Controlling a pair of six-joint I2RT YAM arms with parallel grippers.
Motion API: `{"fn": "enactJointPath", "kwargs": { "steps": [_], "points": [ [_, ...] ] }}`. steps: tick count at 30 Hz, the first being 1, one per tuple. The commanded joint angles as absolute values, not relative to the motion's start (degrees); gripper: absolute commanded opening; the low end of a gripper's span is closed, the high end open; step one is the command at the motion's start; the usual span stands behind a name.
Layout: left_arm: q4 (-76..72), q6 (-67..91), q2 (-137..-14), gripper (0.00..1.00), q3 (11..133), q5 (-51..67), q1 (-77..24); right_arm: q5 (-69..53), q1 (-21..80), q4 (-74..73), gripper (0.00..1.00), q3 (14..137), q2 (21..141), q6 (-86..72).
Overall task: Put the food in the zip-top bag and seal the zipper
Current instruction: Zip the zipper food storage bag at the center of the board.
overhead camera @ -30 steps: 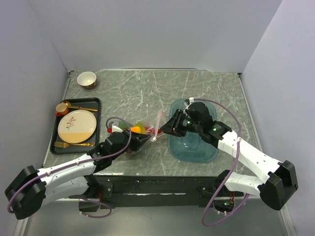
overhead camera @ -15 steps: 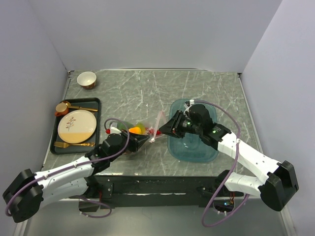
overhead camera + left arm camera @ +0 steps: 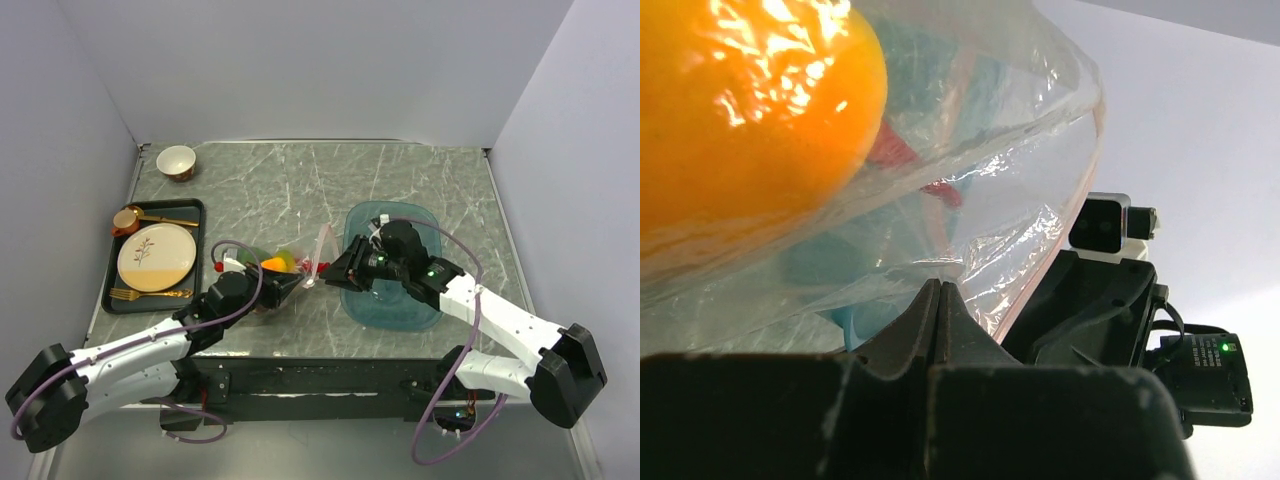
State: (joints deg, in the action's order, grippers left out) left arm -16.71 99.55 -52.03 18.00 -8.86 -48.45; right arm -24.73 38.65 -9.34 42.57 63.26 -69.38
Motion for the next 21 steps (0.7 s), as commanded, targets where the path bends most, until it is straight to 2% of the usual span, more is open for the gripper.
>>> {"fn": "enactJointPath", "kwargs": {
  "steps": [1,8,17,21],
  "points": [
    [-20.39,98.96,-52.56,0.01,18.28,-9.32,-48.34,-27.16,39.73,-4.4,0.37,41.75,64.25,-71.54],
    [-21.09,98.97,-53.09,0.01,18.46,-9.4,-48.34,-28.3,40.69,-3.96,0.45,42.71,66.7,-71.37],
    [-21.27,98.79,-53.44,0.01,18.54,-8.88,-48.34,-29.09,40.78,-1.94,0.44,43.42,69.08,-71.28],
    [-21.18,98.79,-53.44,0.01,18.55,-8.79,-48.34,-29.35,40.78,-1.14,0.4,43.77,69.61,-71.19]
  ]
}}
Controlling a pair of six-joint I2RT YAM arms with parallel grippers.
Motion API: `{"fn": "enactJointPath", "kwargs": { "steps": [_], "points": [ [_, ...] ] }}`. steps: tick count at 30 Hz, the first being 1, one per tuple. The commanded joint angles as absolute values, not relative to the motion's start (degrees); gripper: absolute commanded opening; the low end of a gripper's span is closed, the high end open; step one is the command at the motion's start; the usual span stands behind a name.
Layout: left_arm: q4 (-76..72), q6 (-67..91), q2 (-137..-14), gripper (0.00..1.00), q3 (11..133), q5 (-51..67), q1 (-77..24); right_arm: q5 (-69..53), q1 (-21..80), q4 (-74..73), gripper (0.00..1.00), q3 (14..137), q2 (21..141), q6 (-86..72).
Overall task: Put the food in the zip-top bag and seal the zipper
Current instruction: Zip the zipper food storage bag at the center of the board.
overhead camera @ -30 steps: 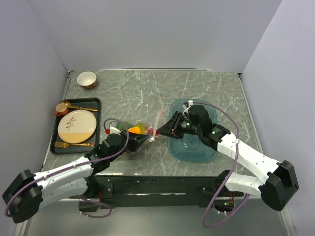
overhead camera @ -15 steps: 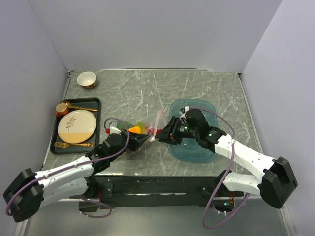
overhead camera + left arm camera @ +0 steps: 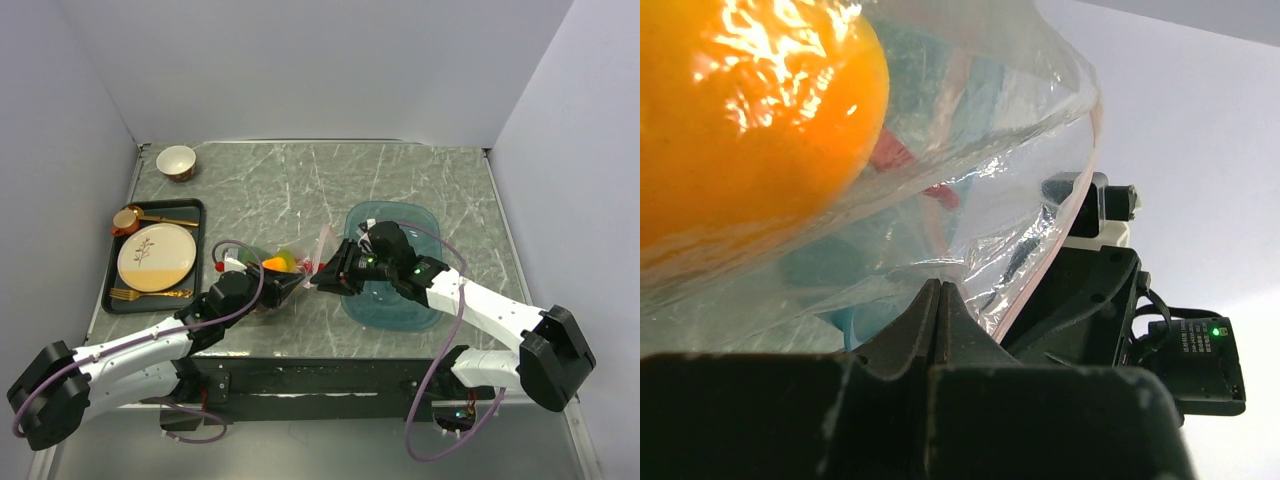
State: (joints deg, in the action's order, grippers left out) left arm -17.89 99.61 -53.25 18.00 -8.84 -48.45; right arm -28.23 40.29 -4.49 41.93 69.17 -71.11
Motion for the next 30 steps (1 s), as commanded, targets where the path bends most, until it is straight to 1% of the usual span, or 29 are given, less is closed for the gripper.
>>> {"fn": "enactJointPath", "kwargs": {
  "steps": [1,6,7,8,10,11,13,14,17,19,20,22,23,24,26,30],
  "points": [
    [-21.09,98.7,-53.44,0.01,18.63,-8.79,-48.34,-29.53,40.78,-0.97,0.4,43.86,69.78,-71.19],
    [-21.09,98.53,-53.7,0.01,18.63,-8.61,-48.34,-29.53,40.87,-0.35,0.34,43.68,69.78,-71.37],
    [-21.09,98.53,-53.61,0.01,18.81,-8.61,-48.34,-29.79,40.78,-0.18,0.31,43.68,69.87,-71.28],
    [-20.92,98.44,-53.53,0.01,18.81,-8.61,-48.34,-29.88,40.78,-0.18,0.26,43.68,70.05,-71.28],
    [-20.83,98.44,-53.7,0.01,18.9,-8.61,-48.34,-30.23,40.87,-0.18,0.19,44.03,70.4,-71.02],
    [-20.83,98.52,-53.7,0.01,18.81,-8.53,-48.34,-30.15,40.78,-0.18,0.13,43.95,70.57,-71.02],
    [-21.0,98.61,-53.7,0.01,18.72,-8.35,-48.34,-30.32,40.87,-0.18,0.09,44.03,70.75,-71.19],
    [-21.01,98.61,-53.53,0.01,18.72,-8.35,-48.34,-30.24,40.78,-0.18,0.05,43.95,70.75,-71.19],
    [-21.27,99.14,-53.61,0.02,18.63,-7.74,-48.25,-29.71,40.78,1.76,0.02,43.77,70.58,-71.45],
    [-21.88,99.58,-53.53,0.11,18.37,-7.12,-48.34,-29.62,40.78,2.81,0.01,43.33,70.23,-71.98],
    [-21.88,99.67,-53.53,0.17,18.46,-6.95,-48.34,-29.18,40.78,2.99,0.0,43.07,70.14,-72.16],
    [-21.36,99.75,-53.18,0.23,18.46,-6.68,-48.34,-28.66,40.78,3.34,0.0,42.98,69.61,-72.33],
    [-21.1,99.84,-52.83,0.31,18.28,-6.42,-48.34,-28.3,40.69,3.17,0.0,42.98,69.52,-72.25],
    [-21.35,99.84,-52.56,0.34,18.02,-6.33,-48.43,-27.78,40.69,2.99,0.0,43.07,69.43,-72.16],
    [-22.93,100.11,-52.03,0.38,16.8,-6.42,-48.43,-27.51,40.69,2.64,0.0,43.59,69.52,-71.81],
    [-23.99,101.25,-50.63,0.39,15.65,-6.94,-48.51,-27.07,40.78,2.46,0.0,43.77,69.79,-71.54]
  ]
}}
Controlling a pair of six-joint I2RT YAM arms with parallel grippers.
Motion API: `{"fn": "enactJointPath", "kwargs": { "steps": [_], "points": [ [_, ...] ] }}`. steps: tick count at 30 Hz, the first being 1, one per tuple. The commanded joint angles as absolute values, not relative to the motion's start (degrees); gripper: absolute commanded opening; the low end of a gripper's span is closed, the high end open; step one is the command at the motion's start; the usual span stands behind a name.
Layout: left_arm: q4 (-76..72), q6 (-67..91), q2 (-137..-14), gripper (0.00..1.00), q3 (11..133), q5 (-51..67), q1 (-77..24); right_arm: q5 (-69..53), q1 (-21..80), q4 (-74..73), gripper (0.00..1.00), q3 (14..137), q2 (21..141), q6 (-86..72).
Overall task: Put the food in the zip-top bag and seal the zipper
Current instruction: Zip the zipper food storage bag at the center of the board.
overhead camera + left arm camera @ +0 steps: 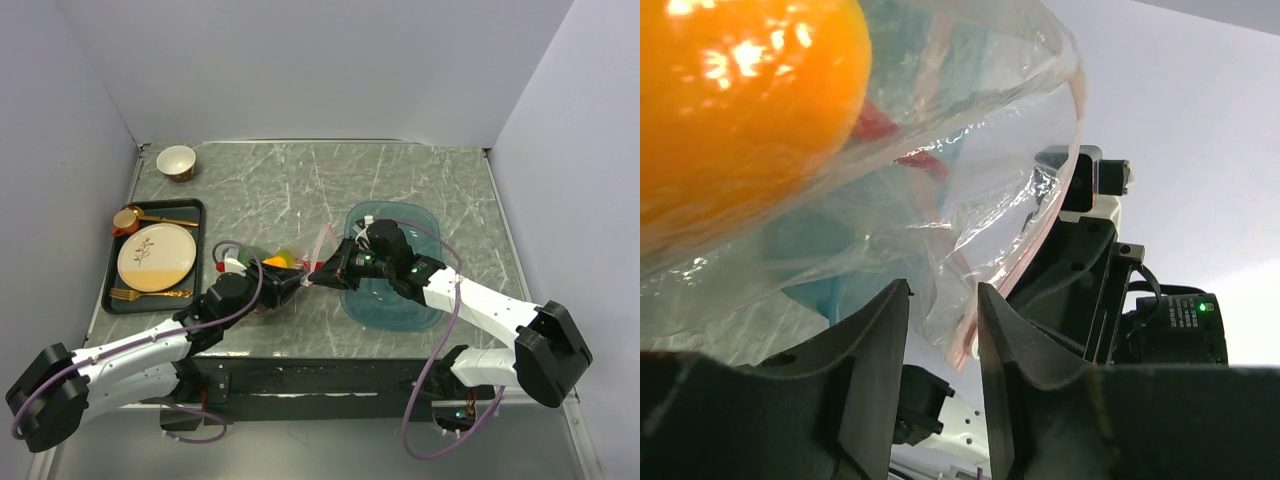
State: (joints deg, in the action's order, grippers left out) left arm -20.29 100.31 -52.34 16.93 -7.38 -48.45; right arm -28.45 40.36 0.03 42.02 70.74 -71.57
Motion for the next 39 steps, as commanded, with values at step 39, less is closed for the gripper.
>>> {"fn": "enactJointPath", "kwargs": {
  "steps": [39],
  "points": [
    [-26.63,103.71,-52.47,0.01,15.91,-3.69,-49.13,-24.52,40.08,0.88,0.0,44.91,70.4,-69.43]
  ]
}}
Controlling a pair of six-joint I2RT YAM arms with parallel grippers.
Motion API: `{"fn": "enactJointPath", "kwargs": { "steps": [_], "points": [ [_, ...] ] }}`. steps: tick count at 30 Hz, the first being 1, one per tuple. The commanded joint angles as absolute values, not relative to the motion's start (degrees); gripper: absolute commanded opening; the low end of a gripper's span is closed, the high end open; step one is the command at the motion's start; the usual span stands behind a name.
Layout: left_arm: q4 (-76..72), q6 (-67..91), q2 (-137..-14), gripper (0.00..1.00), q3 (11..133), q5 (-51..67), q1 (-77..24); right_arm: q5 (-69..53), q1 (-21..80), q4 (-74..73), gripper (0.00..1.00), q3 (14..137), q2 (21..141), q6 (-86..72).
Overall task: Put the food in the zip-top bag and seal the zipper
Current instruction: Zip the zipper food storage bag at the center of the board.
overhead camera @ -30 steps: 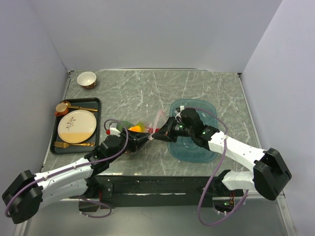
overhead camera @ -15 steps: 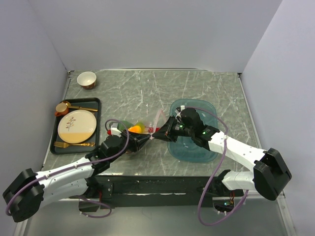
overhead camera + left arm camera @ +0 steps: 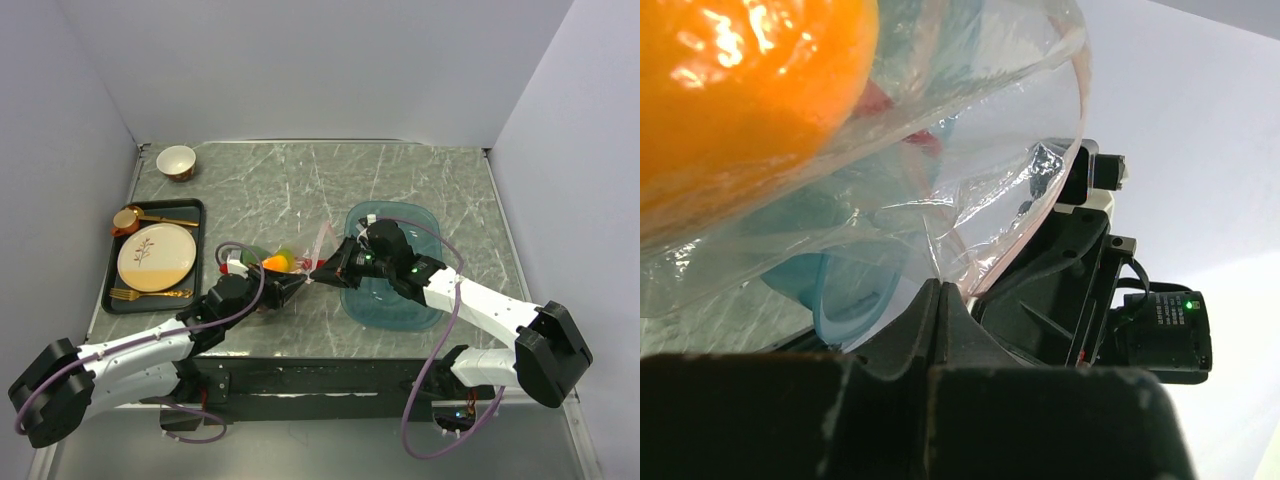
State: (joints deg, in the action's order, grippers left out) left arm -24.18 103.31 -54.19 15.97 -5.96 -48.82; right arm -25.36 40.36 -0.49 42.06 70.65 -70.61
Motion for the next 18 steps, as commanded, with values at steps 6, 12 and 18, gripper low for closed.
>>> {"fn": "enactJointPath", "kwargs": {
  "steps": [6,12,18],
  "points": [
    [-25.4,103.89,-50.19,0.01,14.06,-3.6,-49.13,-23.73,38.94,0.7,0.0,45.7,70.4,-69.26],
    [-23.91,103.97,-47.9,0.01,13.36,-3.78,-49.13,-22.67,37.36,0.35,0.0,45.79,69.43,-69.26],
    [-22.59,103.97,-46.5,0.01,13.27,-3.6,-49.13,-22.41,36.12,0.35,0.0,46.14,69.26,-68.73]
  ]
}}
